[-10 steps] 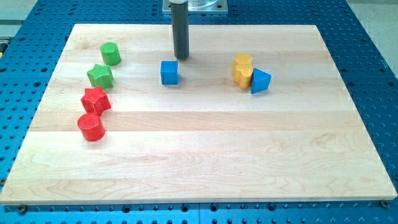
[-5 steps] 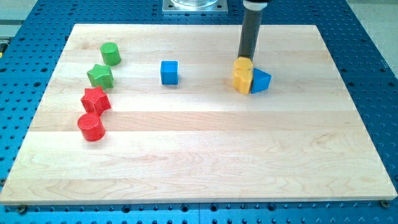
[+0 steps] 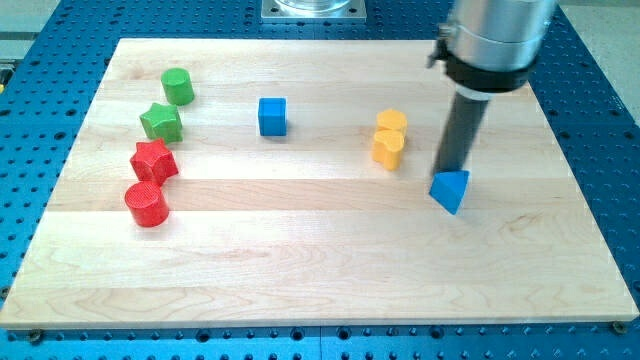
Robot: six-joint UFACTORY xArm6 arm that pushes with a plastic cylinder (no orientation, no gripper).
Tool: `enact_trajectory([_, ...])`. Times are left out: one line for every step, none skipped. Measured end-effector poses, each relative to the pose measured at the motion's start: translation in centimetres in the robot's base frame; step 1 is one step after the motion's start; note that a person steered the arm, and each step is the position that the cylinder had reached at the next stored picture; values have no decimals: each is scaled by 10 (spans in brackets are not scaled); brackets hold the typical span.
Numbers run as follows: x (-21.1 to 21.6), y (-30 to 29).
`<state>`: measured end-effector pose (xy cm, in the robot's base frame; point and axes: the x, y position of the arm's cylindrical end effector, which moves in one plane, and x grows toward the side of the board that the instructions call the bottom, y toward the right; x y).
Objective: Keep triangle at the bottom of heart
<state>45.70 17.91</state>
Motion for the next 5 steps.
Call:
enact_trajectory([23, 54])
enact_trajectory([45, 17])
enact_trajectory([46, -22])
enact_trajectory([43, -50])
enact_trajectory([43, -61])
